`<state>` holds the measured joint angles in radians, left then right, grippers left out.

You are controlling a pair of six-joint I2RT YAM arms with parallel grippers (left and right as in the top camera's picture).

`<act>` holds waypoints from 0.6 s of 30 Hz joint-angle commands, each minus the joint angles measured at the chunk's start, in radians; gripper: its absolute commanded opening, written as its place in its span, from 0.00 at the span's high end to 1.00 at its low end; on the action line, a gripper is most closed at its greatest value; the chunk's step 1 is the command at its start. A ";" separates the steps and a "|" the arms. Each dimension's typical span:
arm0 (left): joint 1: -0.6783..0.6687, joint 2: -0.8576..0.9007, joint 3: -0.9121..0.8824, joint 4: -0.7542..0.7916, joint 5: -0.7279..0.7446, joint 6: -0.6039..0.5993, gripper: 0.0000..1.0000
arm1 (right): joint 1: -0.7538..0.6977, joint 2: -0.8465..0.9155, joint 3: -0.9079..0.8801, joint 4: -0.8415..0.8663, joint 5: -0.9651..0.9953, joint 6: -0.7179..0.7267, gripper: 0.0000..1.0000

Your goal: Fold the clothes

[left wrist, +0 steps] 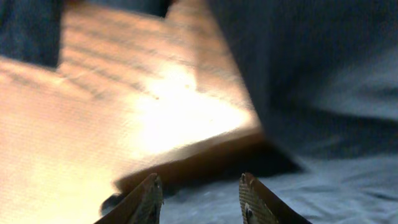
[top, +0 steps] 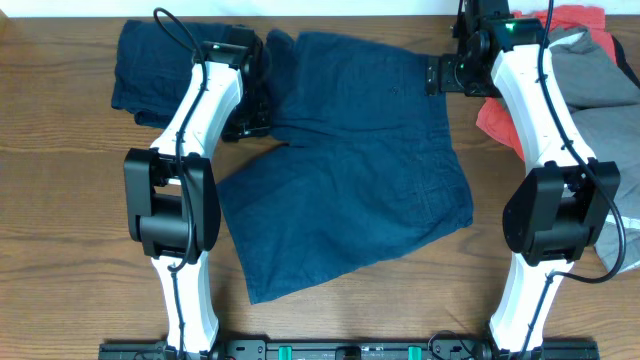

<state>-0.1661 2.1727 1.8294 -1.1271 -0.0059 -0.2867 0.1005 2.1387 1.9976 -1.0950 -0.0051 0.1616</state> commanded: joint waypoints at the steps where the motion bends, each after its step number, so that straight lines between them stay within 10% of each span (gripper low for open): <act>1: 0.004 -0.086 0.008 -0.029 -0.085 0.030 0.57 | -0.003 0.039 -0.002 0.014 -0.010 0.018 0.07; 18: 0.004 -0.375 0.007 0.071 -0.127 0.103 0.34 | 0.045 0.319 -0.004 0.105 0.037 -0.035 0.20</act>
<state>-0.1654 1.7775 1.8317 -1.0504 -0.1162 -0.2039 0.1341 2.4176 2.0018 -0.9909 -0.0040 0.1249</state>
